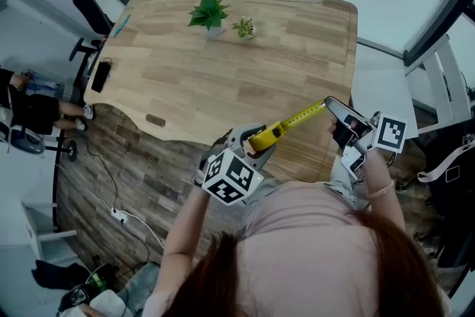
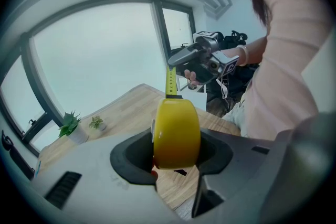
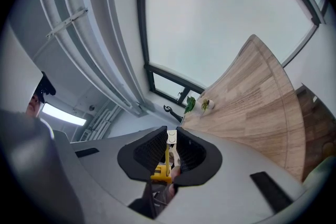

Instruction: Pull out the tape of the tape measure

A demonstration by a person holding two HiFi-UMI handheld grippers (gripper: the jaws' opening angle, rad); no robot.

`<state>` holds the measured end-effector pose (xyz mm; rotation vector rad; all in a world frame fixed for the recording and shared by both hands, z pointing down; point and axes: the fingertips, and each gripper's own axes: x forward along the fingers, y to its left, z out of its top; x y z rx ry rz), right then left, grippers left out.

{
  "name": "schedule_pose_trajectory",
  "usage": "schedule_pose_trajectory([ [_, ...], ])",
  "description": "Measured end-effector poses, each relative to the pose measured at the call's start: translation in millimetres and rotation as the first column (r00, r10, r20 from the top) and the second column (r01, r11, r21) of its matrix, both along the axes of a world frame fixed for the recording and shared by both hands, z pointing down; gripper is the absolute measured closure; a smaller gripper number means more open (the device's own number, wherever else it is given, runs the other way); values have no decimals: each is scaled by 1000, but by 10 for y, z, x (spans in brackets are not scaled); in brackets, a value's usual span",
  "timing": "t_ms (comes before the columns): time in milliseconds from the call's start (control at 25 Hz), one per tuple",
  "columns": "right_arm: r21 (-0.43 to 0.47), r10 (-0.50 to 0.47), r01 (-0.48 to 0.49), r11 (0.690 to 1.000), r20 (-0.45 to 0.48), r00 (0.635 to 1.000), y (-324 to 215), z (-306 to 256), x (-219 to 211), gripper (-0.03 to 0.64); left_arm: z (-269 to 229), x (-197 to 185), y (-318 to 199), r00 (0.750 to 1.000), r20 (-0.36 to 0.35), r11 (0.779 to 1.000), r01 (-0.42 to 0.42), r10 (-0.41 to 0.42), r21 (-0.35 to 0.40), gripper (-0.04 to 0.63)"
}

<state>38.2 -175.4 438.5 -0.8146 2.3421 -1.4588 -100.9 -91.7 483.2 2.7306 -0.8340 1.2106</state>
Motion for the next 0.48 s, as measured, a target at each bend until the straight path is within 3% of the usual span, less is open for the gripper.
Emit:
schedule_pose_trajectory([
  [480, 3, 83, -83, 997, -25, 996, -97, 12, 224, 565, 87, -32, -1, 1000, 18, 1000, -5, 6, -15, 428],
])
